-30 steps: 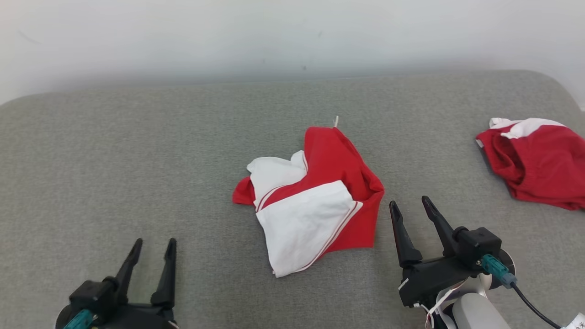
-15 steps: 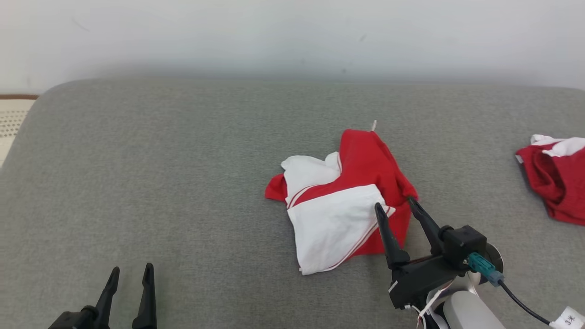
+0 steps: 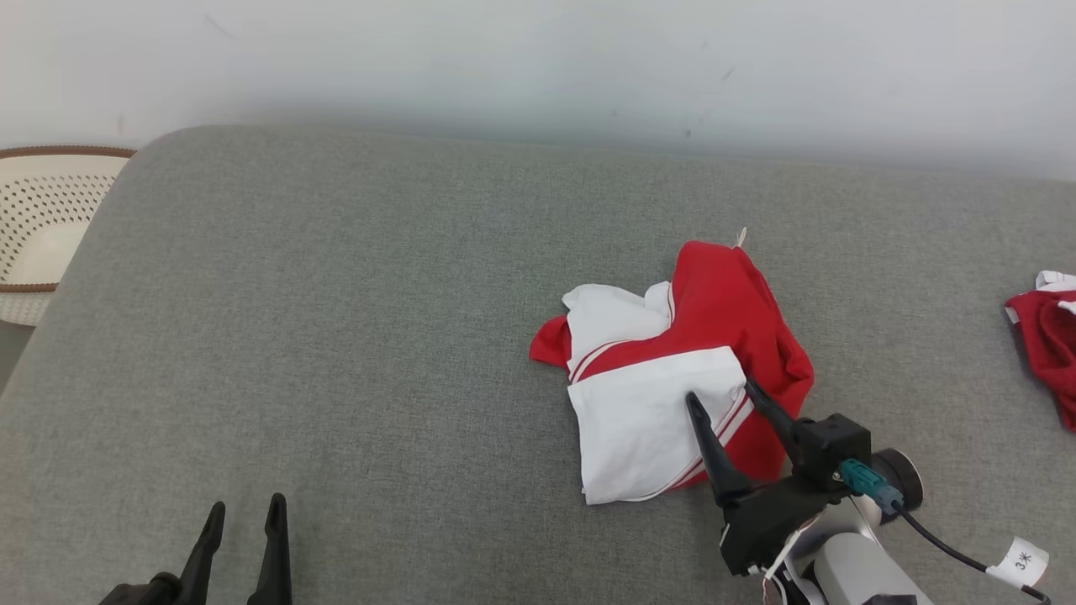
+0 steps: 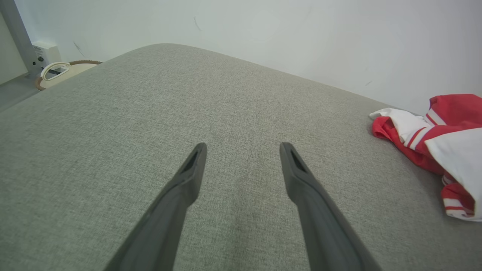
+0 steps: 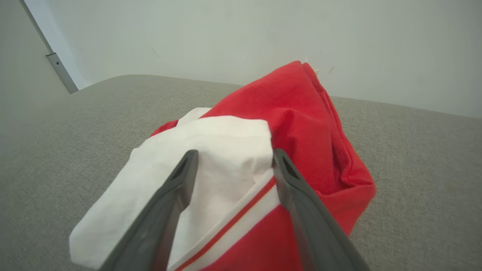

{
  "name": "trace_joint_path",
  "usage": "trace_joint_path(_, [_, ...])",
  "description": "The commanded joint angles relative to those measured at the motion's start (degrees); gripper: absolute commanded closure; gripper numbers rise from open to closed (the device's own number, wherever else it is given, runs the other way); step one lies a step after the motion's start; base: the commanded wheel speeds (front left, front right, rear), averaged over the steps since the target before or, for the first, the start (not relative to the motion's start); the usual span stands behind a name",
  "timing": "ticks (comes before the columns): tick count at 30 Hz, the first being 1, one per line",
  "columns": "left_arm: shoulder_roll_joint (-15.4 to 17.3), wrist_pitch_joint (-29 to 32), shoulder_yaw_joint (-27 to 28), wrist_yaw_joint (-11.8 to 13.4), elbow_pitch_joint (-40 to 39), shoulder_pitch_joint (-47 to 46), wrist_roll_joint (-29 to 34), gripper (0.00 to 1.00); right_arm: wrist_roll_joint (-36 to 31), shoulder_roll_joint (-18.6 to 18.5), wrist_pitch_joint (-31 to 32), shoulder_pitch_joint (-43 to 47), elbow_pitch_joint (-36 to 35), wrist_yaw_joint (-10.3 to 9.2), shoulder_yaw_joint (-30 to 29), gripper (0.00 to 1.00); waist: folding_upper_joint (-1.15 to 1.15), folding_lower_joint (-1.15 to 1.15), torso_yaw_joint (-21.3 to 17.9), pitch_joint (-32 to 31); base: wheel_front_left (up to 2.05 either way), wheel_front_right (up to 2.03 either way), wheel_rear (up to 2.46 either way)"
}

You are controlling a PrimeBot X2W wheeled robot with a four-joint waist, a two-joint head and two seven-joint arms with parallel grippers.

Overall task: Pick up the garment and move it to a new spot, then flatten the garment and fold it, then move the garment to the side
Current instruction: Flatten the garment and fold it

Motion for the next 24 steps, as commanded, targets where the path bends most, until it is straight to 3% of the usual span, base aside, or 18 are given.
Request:
trace_joint_path(1, [-0.02,-0.22,0.02,0.28,-0.04,1.00,-0.39,0.00,-0.44,-0.48,0.02,-0.24,1.21,-0.06,0.19,0.00,0.00,0.00,0.15,0.07,0.00,0.00,0.00])
trace_joint_path(2, [-0.01,-0.22,-0.03,0.29,-0.08,1.07,-0.47,0.00,-0.30,-0.43,0.00,-0.53,1.77,-0.06,0.23,0.42,0.00,0.00,0.22,0.11,0.00,0.00,0.00])
trace_joint_path(3, [-0.03,-0.22,-0.09,0.28,-0.13,1.09,-0.63,0.00,-0.12,-0.31,0.01,-1.04,2.10,-0.06,0.20,0.67,0.00,0.00,0.27,0.17,0.00,0.00,0.00])
trace_joint_path(4, [-0.02,-0.22,-0.14,0.35,-0.18,1.10,-0.72,0.00,-0.11,-0.29,0.01,-1.35,2.42,-0.06,0.24,1.00,0.00,0.00,0.30,0.24,0.00,0.00,0.00])
trace_joint_path(12, [-0.03,-0.22,-0.52,0.45,-0.33,1.21,-1.32,0.00,-0.65,-0.54,0.00,-0.95,0.46,-0.06,-2.74,1.00,0.00,0.00,-0.17,0.58,0.00,0.00,0.00])
trace_joint_path(24, [-0.02,-0.22,-1.49,0.50,-0.20,1.22,-1.53,0.00,-3.69,-2.54,0.01,1.14,-3.20,-0.06,-18.99,1.00,0.00,0.00,-1.11,0.73,0.00,0.00,0.00])
